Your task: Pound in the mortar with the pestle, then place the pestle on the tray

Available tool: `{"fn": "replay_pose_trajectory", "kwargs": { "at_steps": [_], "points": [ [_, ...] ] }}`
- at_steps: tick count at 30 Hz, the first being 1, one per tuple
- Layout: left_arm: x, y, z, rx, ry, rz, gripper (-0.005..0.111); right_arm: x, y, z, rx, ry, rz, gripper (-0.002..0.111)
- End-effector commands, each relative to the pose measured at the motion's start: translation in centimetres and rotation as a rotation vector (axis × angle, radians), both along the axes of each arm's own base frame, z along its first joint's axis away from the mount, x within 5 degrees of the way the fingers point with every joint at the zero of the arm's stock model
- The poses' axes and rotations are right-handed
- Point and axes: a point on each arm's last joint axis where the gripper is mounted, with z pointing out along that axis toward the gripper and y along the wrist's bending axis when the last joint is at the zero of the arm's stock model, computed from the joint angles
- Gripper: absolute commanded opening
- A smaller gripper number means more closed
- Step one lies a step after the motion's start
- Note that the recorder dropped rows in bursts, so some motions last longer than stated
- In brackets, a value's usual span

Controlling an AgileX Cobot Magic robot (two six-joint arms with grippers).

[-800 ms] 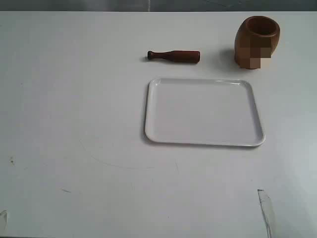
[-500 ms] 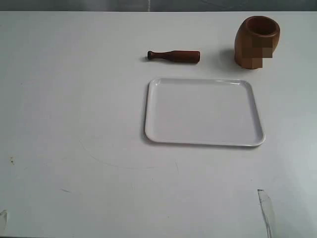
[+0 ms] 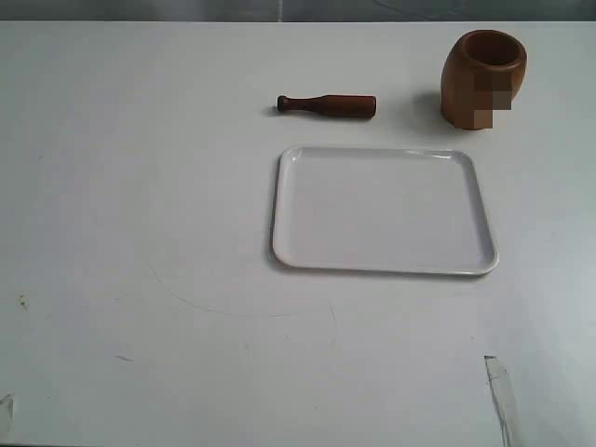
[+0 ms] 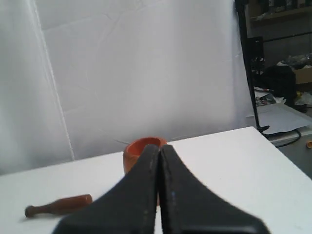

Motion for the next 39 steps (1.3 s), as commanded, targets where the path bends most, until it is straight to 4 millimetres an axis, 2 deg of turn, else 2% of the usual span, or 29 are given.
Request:
{"fn": "replay_pose_trajectory", "kwargs": {
  "at_steps": [1,14,19,21,24,27,31,35,39],
  "points": [
    [0.0,-0.1,0.0,-0.015,-0.004,-0.006,0.0,-0.1,-0.1,0.5,0.081,-0.061,-0.001,0.0],
    [0.0,-0.1,0.0,-0.015,-0.004,-0.006,0.0,-0.1,-0.1,0.6,0.047,-0.076,-0.005,0.0],
    [0.0,-0.1,0.0,-0.015,-0.004,-0.006,0.0,-0.6,-0.3,2.7,0.221,-0.302,0.008,0.0],
    [0.0,-0.1,0.0,-0.015,-0.004,-0.006,0.0,-1.4,-0.2,5.1,0.242,-0.414,0.043,0.0],
    [0.0,-0.1,0.0,-0.015,-0.004,-0.006,0.0,-2.9,0.4,9.1,0.093,-0.531,0.091,0.0],
    [0.0,-0.1,0.0,-0.015,-0.004,-0.006,0.0,-4.1,0.9,12.9,-0.034,-0.59,0.112,0.0],
    [0.0,-0.1,0.0,-0.015,-0.004,-0.006,0.0,-4.5,1.2,17.5,-0.166,-0.619,0.106,0.0],
    [0.0,-0.1,0.0,-0.015,-0.004,-0.006,0.0,-3.5,1.9,20.9,-0.205,-0.607,0.161,0.0],
    [0.0,-0.1,0.0,-0.015,-0.004,-0.006,0.0,-0.3,2.9,23.0,-0.304,-0.539,0.239,0.0]
  ]
}}
